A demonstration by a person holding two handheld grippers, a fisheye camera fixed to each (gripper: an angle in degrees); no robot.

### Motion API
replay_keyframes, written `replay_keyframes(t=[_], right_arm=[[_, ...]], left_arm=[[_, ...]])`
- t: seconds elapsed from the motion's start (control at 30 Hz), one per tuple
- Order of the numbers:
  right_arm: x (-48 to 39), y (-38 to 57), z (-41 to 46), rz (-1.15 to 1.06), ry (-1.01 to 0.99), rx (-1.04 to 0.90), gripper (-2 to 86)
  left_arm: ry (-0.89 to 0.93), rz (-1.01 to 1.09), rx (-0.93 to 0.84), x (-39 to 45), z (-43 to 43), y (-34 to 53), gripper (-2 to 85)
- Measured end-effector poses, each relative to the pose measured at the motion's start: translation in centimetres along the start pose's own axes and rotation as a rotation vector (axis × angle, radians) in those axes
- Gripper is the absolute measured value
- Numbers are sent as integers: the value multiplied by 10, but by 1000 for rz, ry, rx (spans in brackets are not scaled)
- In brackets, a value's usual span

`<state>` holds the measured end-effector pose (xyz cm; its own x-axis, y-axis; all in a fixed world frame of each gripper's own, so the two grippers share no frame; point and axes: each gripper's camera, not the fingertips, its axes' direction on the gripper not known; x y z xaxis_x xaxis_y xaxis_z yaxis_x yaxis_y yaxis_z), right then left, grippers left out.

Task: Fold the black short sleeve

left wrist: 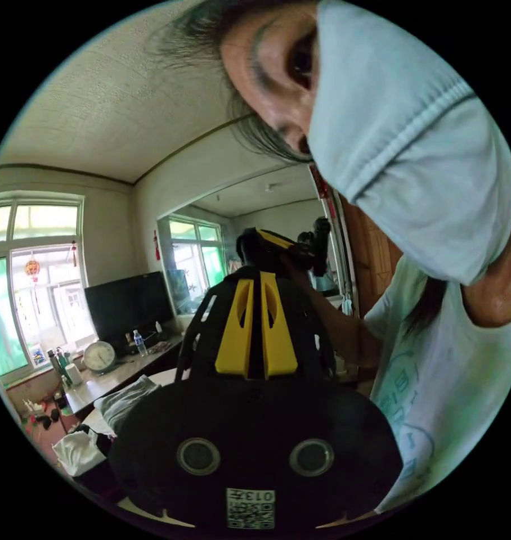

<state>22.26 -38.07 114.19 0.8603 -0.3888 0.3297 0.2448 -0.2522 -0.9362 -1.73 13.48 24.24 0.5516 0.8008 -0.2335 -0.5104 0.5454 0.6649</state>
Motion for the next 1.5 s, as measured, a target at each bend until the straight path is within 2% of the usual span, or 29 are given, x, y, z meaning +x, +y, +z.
replay_keyframes(t=[0.1,0.17,0.2,0.27,0.3,0.37,0.4,0.47,0.5,0.57,0.63,0.67,0.8,0.9,1.0,1.07,1.17,1.23,1.3,1.5], right_arm=[[-30,-20,42,-66,-96,67,9],[-74,-27,91,-104,-303,66,10],[-87,-25,104,-113,-362,67,11],[-155,-10,159,-154,-625,33,13],[-176,-3,172,-171,-705,11,14],[-269,35,219,-236,-1018,-82,18],[-296,48,228,-251,-1095,-117,19],[-404,105,251,-288,-1332,-303,31],[-431,120,255,-297,-1391,-368,37],[-519,182,264,-294,-1532,-661,61],[-555,220,267,-304,-1582,-854,74],[-559,235,270,-265,-1580,-907,77],[-507,254,276,-149,-1489,-859,90],[-432,280,269,-118,-1389,-884,95],[-340,325,247,-69,-1152,-993,95],[-264,367,219,39,-936,-1146,96],[-189,414,166,160,-702,-1319,103],[-164,438,133,225,-627,-1410,113],[-152,457,107,292,-604,-1471,118],[-171,489,67,252,-674,-1556,119]], left_arm=[[-23,-86,15,2,-9,1,9],[-102,-137,5,-1,-18,7,10],[-199,-162,-24,-4,-26,13,10],[-337,-233,-81,-14,-39,29,12],[-407,-314,-128,-23,-51,46,13],[-505,-472,-214,-39,-71,82,15],[-583,-568,-283,-48,-85,111,17],[-725,-707,-388,-58,-105,165,21],[-786,-813,-409,-63,-121,206,26],[-839,-1033,-418,-75,-148,273,37],[-946,-1254,-533,-86,-178,344,53],[-969,-1295,-539,-86,-185,356,55],[-1086,-1332,-655,-91,-215,385,88],[-1024,-1338,-767,-101,-216,390,106],[-925,-1315,-862,-106,-200,395,115],[-896,-1284,-928,-108,-189,398,128],[-841,-1353,-897,-114,-181,407,125],[-840,-1351,-930,-123,-173,410,72],[-833,-1293,-990,-135,-164,406,26],[-754,-1117,-1013,-195,-131,383,10]])
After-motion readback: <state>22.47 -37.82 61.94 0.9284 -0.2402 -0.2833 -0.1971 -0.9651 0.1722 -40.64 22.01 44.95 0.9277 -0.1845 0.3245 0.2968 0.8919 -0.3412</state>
